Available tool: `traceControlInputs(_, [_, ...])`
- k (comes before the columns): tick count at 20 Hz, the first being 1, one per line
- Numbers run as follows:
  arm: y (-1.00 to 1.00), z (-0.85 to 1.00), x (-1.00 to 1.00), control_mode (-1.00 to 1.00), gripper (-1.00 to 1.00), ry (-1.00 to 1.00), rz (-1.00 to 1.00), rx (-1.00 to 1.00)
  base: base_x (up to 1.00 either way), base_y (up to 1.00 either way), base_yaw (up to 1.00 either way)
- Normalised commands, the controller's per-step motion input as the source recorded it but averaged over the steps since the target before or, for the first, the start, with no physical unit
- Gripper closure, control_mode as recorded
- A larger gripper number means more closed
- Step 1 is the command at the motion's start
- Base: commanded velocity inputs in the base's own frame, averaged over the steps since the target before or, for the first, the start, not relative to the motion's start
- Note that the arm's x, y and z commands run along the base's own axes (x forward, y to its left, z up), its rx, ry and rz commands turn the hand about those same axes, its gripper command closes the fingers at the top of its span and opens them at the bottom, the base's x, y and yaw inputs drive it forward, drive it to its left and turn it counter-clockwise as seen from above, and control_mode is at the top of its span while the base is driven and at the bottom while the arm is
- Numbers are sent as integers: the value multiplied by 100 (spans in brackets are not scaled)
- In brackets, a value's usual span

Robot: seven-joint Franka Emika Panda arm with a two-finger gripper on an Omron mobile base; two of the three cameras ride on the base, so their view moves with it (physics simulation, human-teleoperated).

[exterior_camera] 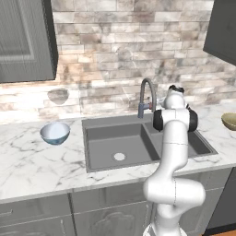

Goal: Rinse each bowl for a few seconds and place them down in the sink or on the counter.

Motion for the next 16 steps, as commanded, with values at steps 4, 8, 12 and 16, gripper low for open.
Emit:
traceControlInputs(4, [-44,-6,13,-100,100,11,-3,6,0,0,0])
traceControlInputs(8, [-45,-4,12,-100,100,11,-3,6,0,0,0])
traceControlInputs(12, [-45,-6,11,-100,100,11,-3,6,0,0,0])
traceControlInputs(16, [-43,-8,11,-100,100,12,-4,6,0,0,0])
